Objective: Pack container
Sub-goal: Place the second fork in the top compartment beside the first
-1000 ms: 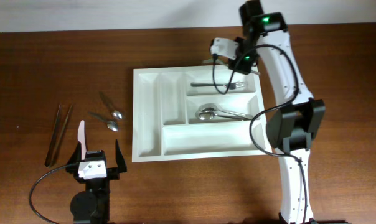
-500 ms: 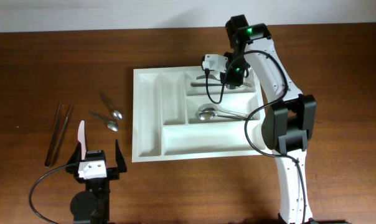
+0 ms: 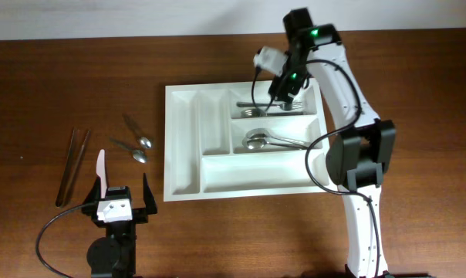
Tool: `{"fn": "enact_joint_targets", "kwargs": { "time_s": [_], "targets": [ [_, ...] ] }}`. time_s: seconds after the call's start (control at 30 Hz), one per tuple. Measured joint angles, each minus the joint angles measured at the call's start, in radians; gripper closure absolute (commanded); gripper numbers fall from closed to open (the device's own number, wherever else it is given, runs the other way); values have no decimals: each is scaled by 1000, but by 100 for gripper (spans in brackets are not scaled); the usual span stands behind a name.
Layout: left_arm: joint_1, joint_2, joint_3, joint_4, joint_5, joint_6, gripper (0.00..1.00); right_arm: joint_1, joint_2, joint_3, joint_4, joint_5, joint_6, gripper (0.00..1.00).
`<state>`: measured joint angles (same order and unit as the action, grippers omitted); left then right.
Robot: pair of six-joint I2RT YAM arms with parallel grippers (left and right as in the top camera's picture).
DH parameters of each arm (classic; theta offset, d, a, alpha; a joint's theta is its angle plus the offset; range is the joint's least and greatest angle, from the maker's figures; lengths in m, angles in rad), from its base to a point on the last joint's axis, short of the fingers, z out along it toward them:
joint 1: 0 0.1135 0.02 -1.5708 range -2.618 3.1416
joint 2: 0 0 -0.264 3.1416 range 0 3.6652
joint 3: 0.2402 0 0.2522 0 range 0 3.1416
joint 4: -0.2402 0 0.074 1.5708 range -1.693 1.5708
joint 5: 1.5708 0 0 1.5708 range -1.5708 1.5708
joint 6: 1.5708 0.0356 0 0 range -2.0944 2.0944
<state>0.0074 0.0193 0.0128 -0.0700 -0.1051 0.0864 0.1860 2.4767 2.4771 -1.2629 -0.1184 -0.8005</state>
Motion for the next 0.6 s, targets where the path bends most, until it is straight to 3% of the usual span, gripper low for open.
{"fn": "enact_joint_targets", "kwargs": {
  "time_s": [0.13,0.27,0.43,0.6],
  "targets": [
    [0,0,0,0,0,0,1,-84,0,84,0,57,244,1],
    [0,0,0,0,0,0,1,-262,-4,98,-31,97,519,1],
    [0,0,0,0,0,0,1,-385,-4,98,-43,119,631,1],
    [0,0,0,0,0,0,1,-401,-4,98,-46,119,668,1]
  ]
}}
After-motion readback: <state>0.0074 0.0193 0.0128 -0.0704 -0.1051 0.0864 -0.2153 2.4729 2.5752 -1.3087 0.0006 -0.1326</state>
